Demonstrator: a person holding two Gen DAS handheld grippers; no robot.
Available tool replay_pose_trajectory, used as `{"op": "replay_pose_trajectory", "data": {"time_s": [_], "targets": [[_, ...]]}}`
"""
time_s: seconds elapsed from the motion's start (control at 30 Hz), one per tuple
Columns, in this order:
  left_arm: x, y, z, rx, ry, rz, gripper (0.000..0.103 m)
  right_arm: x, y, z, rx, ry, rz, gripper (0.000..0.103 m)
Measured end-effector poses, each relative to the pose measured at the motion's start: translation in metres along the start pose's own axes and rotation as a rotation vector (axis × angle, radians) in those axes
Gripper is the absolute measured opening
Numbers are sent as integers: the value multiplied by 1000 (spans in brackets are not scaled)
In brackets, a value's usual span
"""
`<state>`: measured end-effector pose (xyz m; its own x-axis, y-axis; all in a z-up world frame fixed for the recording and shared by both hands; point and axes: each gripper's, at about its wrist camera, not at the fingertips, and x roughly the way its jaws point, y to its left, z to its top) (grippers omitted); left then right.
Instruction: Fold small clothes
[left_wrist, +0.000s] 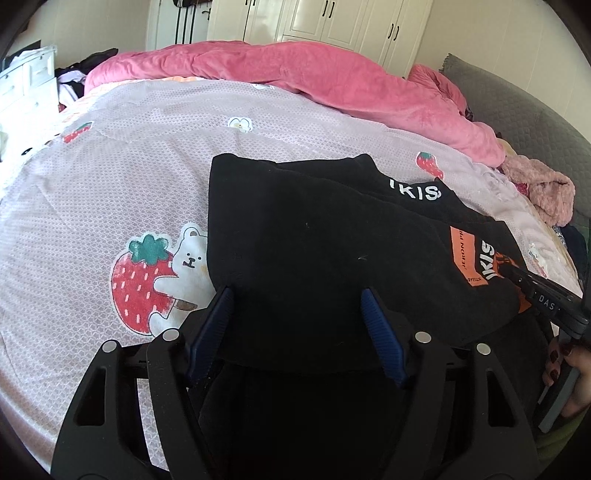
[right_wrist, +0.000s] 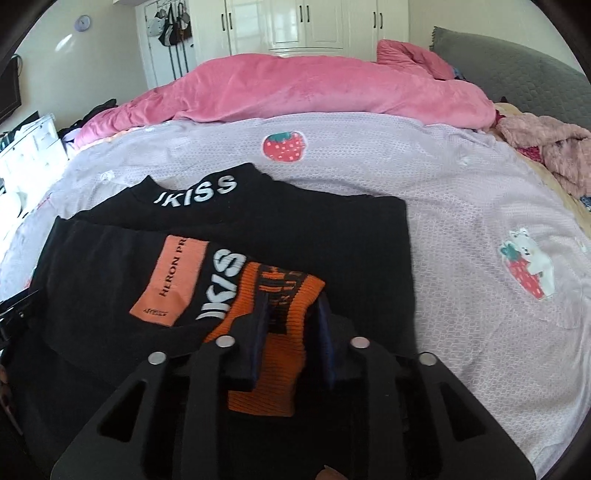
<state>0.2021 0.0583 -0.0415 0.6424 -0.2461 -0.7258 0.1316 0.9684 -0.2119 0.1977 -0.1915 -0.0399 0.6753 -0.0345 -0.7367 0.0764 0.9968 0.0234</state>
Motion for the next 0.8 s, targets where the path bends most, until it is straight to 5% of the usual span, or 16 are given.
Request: {"op": "replay_pose_trajectory", "data": {"time_s": [0.27, 0.4, 0.63, 0.8], "targets": [[-58, 44, 11, -133, -153, 36, 49, -37, -3, -7, -11, -95, 18, 35], [-64, 63, 8, -195, -151, 43, 26, -51, 16, -7, -61, -128, 80, 35], [-47, 3, 3, -7, -100, -26, 20, -56, 59, -11, -136, -112, 174, 39], [-9, -6, -11, 53, 28, 17, 21, -48, 76, -17, -173, -79, 185, 39]]}}
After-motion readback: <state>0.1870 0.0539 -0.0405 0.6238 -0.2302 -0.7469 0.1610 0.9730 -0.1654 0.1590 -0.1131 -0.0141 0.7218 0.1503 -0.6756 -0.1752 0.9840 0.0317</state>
